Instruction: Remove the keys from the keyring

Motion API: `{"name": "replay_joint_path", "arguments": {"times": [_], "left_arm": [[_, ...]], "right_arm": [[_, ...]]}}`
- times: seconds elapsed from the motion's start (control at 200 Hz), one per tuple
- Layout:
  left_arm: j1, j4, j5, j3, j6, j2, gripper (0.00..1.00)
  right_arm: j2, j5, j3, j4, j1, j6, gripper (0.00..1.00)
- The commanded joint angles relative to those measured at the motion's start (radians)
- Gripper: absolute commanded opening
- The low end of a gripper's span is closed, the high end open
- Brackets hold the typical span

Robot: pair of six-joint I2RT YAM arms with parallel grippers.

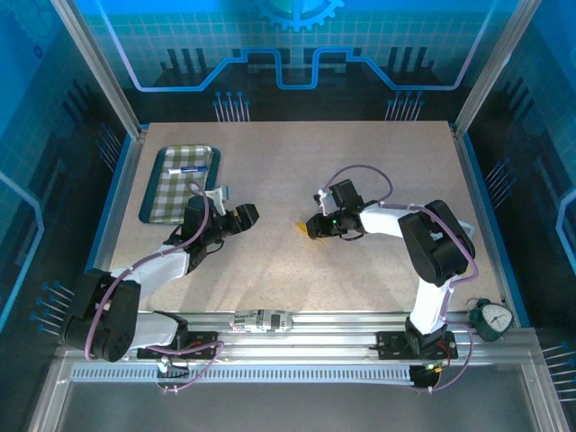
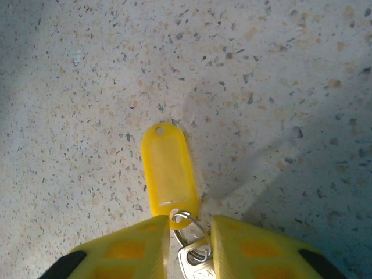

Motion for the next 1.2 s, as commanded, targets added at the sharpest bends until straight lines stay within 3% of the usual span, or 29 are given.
{"name": "replay_joint_path", "arguments": {"times": [0.0, 0.625, 0.816, 1.026, 1.196], "left_arm": [[-0.009, 0.012, -0.015, -0.022, -0.014, -0.019, 0.75], [-0.009, 0.013, -0.027, -0.036, -0.011, -0.036, 0.75], [-0.01, 0.013, -0.026, -0.037, -0.01, -0.037, 0.75], [-0.009, 0.02, -0.026, -0.041, -0.013, -0.039, 0.75], [-0.009, 0.018, -0.026, -0.044, -0.011, -0.046, 0.75]], "right_arm": [[-0.002, -0.028, 0.008, -0.011, 0.016, -0.006, 0.23], [-0.055, 0.014, -0.03, -0.025, 0.058, -0.041, 0.22], [-0.075, 0.067, -0.042, -0.038, 0.061, -0.056, 0.31], [-0.081, 0.085, -0.039, -0.053, 0.065, -0.071, 0.21], [-0.092, 0.108, -0.037, -0.077, 0.076, -0.091, 0.19]]}}
